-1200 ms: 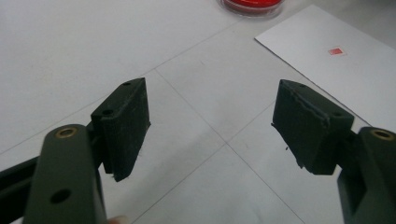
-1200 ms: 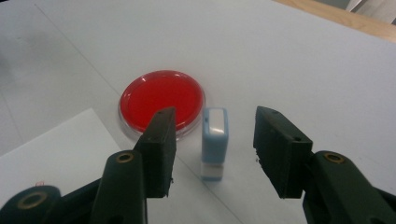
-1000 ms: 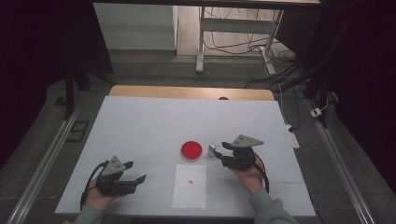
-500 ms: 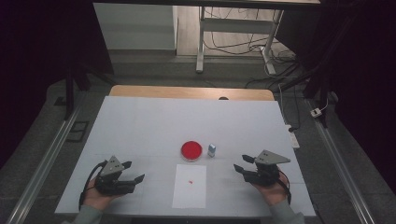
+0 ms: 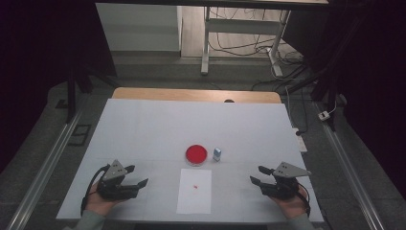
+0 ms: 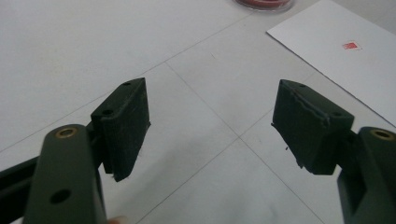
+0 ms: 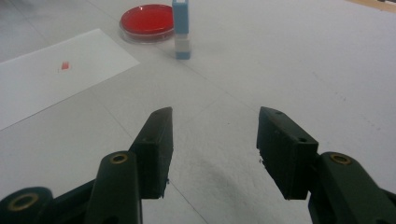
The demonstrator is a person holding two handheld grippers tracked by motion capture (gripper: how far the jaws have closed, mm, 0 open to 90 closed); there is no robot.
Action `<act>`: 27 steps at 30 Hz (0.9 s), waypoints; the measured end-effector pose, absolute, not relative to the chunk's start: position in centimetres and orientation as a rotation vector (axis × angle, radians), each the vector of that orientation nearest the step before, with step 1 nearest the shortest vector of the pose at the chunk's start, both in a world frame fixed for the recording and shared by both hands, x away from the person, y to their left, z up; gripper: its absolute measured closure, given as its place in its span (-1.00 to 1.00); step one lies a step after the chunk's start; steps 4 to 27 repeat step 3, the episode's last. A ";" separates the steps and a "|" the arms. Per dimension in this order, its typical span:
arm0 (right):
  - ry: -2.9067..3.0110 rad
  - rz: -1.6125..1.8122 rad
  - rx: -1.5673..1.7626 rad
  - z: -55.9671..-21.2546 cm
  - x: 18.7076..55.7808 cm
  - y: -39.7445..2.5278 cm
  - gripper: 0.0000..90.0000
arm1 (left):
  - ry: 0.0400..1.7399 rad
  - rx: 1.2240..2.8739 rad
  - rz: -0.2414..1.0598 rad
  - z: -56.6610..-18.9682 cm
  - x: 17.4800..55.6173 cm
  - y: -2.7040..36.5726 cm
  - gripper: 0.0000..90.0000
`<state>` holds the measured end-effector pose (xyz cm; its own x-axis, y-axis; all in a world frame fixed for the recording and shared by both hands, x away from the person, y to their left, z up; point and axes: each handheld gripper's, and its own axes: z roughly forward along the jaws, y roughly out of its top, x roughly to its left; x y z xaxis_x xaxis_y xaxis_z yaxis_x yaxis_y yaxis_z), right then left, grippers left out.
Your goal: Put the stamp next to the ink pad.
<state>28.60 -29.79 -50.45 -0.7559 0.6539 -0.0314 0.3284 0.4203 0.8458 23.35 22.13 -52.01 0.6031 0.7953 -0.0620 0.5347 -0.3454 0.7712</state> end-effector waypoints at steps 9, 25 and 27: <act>2.320 1.268 0.833 -50.3 28.6 -29.7 0.01 | 1.048 2.037 0.419 -52.0 23.4 22.1 -0.39; 2.320 1.268 0.833 -50.3 28.6 -29.7 0.01 | 1.048 2.037 0.419 -52.0 23.4 22.1 -0.39; 2.320 1.268 0.833 -50.3 28.6 -29.7 0.01 | 1.048 2.037 0.419 -52.0 23.4 22.1 -0.39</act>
